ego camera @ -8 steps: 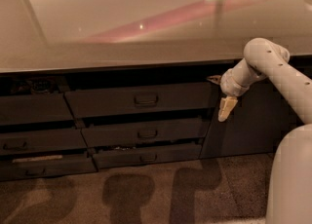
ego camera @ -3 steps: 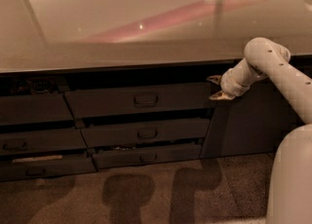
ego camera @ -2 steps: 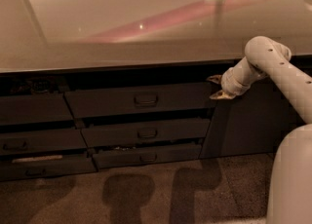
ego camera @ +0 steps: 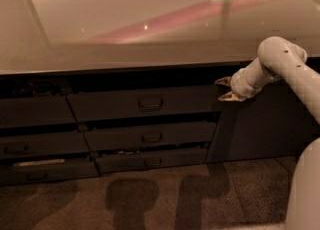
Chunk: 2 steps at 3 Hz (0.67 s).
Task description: Open top drawer
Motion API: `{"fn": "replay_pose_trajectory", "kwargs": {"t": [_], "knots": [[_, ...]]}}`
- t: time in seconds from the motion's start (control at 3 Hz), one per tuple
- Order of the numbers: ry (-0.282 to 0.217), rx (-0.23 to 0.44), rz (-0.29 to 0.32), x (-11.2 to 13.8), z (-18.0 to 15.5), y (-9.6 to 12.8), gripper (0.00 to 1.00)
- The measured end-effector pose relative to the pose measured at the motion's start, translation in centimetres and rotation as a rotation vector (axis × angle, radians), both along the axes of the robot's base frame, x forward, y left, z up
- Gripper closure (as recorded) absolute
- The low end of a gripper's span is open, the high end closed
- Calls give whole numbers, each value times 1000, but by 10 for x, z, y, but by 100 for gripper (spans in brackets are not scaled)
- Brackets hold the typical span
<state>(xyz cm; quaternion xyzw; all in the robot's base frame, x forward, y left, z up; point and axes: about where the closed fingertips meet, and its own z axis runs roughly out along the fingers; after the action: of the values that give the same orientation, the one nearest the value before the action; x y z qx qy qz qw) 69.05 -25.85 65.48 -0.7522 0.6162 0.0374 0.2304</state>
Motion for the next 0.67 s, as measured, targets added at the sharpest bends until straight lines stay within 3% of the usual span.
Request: {"fn": "replay_pose_trajectory", "kwargs": {"t": [0.33, 0.67], "knots": [[-34, -16, 9, -1, 9, -6, 100], [-37, -17, 10, -1, 16, -7, 100]]}}
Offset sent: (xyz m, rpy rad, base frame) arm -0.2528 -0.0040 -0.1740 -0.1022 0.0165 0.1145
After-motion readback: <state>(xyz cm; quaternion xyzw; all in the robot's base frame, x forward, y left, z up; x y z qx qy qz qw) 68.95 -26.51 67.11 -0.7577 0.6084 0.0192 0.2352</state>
